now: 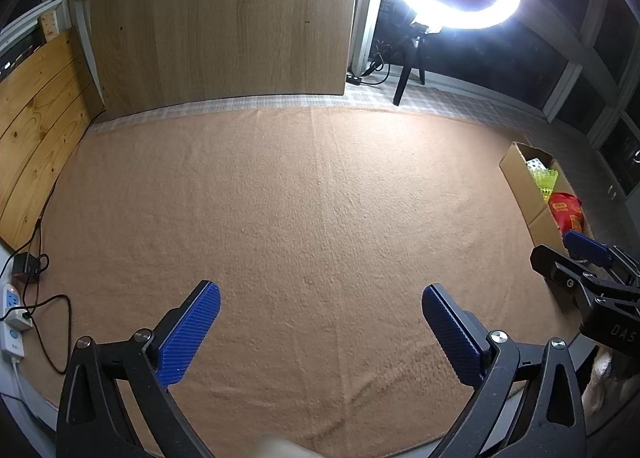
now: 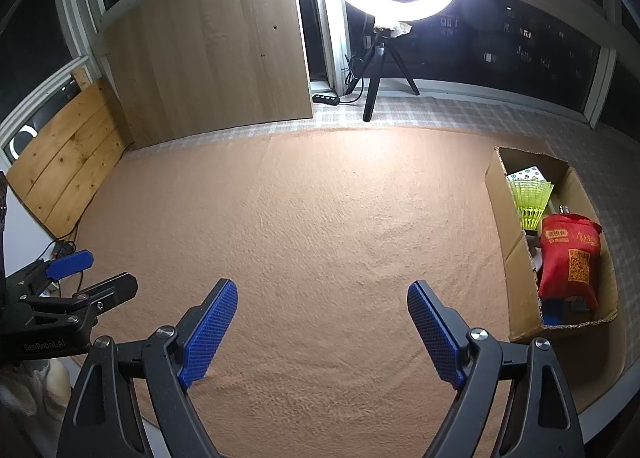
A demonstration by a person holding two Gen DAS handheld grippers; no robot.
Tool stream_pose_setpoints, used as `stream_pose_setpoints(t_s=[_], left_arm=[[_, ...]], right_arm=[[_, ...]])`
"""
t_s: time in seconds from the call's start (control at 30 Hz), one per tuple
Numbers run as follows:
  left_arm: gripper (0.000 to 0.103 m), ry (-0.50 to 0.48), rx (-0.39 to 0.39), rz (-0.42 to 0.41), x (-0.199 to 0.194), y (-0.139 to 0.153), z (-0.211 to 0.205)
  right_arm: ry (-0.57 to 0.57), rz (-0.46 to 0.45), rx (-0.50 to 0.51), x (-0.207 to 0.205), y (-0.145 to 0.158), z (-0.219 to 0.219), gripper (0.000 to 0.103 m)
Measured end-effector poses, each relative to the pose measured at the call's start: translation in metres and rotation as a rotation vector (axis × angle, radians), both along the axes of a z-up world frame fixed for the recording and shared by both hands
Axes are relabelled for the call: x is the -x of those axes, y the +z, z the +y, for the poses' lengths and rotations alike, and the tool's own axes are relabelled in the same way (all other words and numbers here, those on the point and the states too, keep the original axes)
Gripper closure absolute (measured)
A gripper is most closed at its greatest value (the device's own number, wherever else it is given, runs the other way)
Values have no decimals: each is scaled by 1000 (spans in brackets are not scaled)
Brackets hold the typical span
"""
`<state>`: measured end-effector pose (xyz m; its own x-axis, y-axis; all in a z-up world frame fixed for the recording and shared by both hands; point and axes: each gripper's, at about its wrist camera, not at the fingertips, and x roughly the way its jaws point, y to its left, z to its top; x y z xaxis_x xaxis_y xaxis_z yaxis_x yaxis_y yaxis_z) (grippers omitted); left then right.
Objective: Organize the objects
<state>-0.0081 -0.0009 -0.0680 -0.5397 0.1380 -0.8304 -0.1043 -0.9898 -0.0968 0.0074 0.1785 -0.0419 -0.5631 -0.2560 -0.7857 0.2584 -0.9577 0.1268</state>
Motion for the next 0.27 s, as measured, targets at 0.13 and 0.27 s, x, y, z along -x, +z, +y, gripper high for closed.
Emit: stream_pose_setpoints(t_s=[0.13, 0.27], left_arm=[[1, -4, -1, -1, 1, -1, 1], [1, -6, -1, -4, 0, -2, 2]], right_arm=[[-3, -7, 1, 1, -2, 2, 19], [-4, -15, -1, 3, -6, 1, 19]])
